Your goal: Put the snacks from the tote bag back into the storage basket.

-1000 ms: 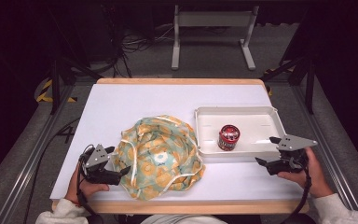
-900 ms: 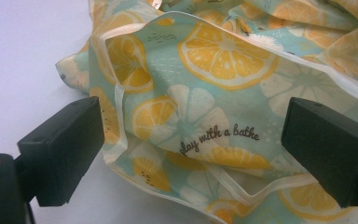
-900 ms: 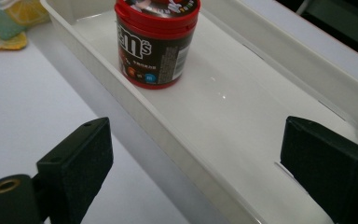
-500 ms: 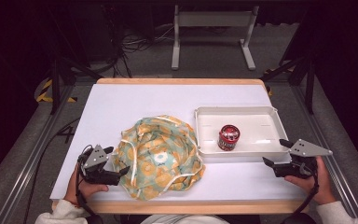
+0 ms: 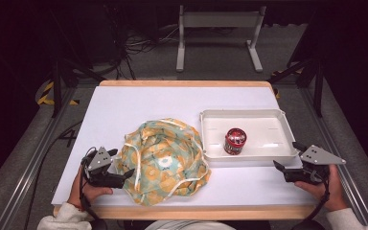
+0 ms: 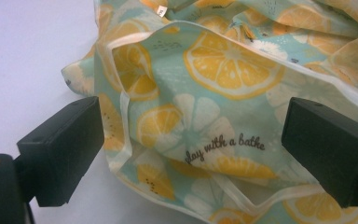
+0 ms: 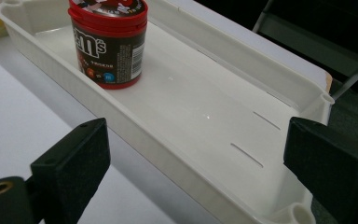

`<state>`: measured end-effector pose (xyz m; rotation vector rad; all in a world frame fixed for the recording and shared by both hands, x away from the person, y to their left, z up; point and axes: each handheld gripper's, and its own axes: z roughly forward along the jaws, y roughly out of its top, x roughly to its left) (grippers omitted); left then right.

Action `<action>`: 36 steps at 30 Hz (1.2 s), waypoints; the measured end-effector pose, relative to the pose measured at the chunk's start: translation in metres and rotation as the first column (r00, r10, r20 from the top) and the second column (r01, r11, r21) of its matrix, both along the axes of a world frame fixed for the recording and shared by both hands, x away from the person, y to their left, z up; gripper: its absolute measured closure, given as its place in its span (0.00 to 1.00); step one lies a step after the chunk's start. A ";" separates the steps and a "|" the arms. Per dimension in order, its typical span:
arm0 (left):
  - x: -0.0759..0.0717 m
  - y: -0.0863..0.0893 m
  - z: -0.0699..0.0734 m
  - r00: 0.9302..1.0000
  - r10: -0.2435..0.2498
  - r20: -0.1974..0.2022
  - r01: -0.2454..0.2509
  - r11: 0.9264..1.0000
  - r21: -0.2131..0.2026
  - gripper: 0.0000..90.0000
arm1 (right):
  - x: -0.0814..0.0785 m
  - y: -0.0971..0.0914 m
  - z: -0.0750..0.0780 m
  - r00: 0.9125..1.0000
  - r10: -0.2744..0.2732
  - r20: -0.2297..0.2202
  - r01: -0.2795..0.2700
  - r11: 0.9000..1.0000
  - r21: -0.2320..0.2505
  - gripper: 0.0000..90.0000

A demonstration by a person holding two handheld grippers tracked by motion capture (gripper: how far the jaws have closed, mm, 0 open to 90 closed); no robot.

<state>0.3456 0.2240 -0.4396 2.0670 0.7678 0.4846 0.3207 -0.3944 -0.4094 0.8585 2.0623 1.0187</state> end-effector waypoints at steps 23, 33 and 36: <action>-0.005 0.005 -0.001 1.000 0.007 0.007 -0.007 1.000 -0.005 0.07 | -0.008 0.005 -0.007 1.000 -0.006 0.020 0.006 1.000 0.000 0.09; -0.002 0.002 -0.001 1.000 0.003 0.005 -0.003 1.000 0.002 0.07 | -0.010 0.004 -0.011 1.000 -0.002 0.011 0.002 1.000 -0.001 0.09; -0.002 0.003 -0.001 1.000 0.000 0.010 0.000 1.000 0.001 0.07 | -0.010 0.005 -0.010 1.000 -0.001 0.017 0.001 1.000 -0.001 0.09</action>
